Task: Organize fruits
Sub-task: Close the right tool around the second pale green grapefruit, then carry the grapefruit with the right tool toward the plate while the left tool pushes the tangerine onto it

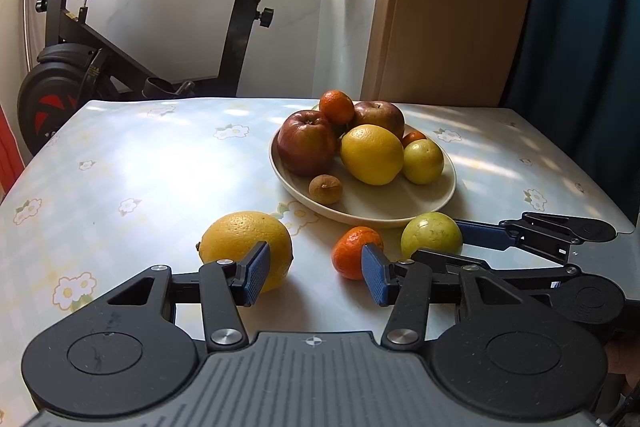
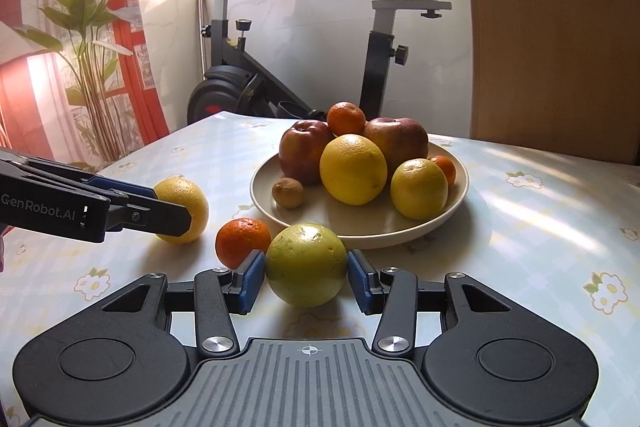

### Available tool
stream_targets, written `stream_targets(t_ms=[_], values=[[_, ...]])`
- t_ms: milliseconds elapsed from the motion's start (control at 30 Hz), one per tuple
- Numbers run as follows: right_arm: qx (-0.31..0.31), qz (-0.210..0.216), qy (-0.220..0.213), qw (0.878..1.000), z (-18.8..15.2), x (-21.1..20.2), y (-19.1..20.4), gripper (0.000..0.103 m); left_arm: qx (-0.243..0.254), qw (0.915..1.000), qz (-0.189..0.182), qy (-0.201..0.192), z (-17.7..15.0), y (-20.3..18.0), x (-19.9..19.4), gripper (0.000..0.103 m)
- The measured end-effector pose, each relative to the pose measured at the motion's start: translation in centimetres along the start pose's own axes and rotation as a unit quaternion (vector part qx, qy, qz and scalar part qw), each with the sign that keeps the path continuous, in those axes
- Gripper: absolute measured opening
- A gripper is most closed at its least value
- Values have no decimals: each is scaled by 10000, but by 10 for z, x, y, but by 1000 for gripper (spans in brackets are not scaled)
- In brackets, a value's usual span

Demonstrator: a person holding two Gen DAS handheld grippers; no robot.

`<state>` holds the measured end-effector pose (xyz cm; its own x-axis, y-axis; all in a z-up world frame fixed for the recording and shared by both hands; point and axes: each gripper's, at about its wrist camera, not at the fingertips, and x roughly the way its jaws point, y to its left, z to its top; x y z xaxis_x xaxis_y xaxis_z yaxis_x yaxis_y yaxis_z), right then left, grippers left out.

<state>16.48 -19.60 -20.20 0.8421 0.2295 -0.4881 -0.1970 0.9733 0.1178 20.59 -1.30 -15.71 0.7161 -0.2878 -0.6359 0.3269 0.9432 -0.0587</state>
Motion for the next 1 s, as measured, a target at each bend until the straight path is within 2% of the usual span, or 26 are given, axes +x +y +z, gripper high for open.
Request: stream_targets(t_ms=[433, 600, 733, 800, 867, 1000], values=[[346, -213, -328, 9986, -2, -8, -17, 42, 162, 9993, -294, 170, 2, -5, 15, 52], [628, -308, -447, 9965, -4, -11, -28, 42, 325, 9982, -463, 186, 9, -12, 26, 46], [741, -307, -503, 9955, -5, -12, -33, 42, 348, 9972, -570, 351, 9, -15, 39, 46], [756, -287, -506, 9954, -5, -12, -34, 42, 328, 9968, -576, 452, 8, -14, 46, 44], [750, -269, -513, 9955, -5, -13, -33, 42, 339, 9962, -584, 553, 7, -15, 53, 39], [769, -232, -519, 9954, -6, -14, -34, 42, 332, 9958, -568, 633, 6, -15, 60, 38]])
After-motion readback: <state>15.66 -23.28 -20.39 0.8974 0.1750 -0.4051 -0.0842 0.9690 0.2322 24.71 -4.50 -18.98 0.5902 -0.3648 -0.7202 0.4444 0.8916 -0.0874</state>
